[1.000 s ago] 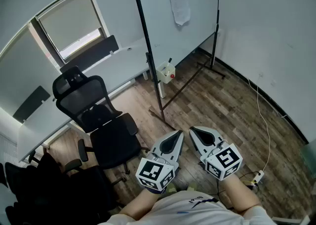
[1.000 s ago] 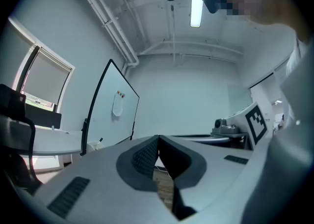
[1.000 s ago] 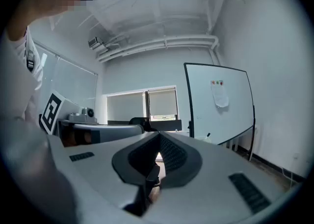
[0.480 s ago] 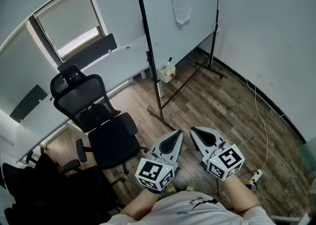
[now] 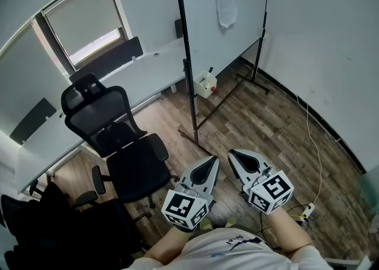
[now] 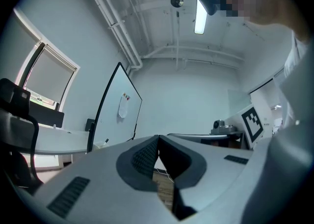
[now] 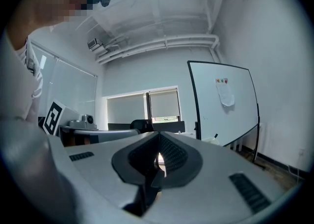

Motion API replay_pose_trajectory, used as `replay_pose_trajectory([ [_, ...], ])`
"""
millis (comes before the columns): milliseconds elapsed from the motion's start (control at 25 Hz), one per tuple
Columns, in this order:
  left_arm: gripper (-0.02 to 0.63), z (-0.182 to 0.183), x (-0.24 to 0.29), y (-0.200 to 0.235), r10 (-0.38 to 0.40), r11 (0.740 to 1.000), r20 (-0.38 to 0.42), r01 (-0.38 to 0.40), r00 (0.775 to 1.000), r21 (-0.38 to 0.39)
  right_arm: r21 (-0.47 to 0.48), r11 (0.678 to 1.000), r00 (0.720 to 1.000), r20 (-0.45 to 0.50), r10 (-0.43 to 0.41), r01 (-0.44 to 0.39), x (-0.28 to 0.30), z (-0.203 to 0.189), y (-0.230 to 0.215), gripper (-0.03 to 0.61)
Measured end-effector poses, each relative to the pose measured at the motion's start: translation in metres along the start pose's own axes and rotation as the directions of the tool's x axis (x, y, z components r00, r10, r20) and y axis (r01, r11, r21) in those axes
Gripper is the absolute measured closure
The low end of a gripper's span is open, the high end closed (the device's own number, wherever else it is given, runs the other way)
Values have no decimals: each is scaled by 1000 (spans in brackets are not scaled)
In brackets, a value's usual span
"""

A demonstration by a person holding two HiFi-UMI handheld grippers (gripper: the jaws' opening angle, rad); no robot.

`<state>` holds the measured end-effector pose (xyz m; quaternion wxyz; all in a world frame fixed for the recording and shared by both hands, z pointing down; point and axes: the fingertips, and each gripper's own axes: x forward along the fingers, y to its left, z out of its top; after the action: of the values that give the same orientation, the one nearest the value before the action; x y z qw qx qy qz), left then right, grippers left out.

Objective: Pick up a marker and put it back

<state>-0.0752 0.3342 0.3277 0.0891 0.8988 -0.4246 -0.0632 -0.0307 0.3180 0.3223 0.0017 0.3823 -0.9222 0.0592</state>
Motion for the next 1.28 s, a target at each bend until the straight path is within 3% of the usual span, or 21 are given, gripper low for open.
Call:
replay_pose_trajectory([
  [280, 603, -6, -5, 20, 1, 1000, -12, -1, 1000, -12, 2, 1000, 1000, -13, -5, 5, 17, -10, 8, 563],
  [600, 603, -12, 21, 38, 11, 1000, -28, -11, 1000, -10, 22, 1000, 1000, -9, -2, 2, 38, -13, -20, 563],
  [1280, 603, -14, 188, 101, 125, 992, -65, -124, 990, 32, 58, 990, 992, -3, 126, -125, 118, -2, -176, 563],
])
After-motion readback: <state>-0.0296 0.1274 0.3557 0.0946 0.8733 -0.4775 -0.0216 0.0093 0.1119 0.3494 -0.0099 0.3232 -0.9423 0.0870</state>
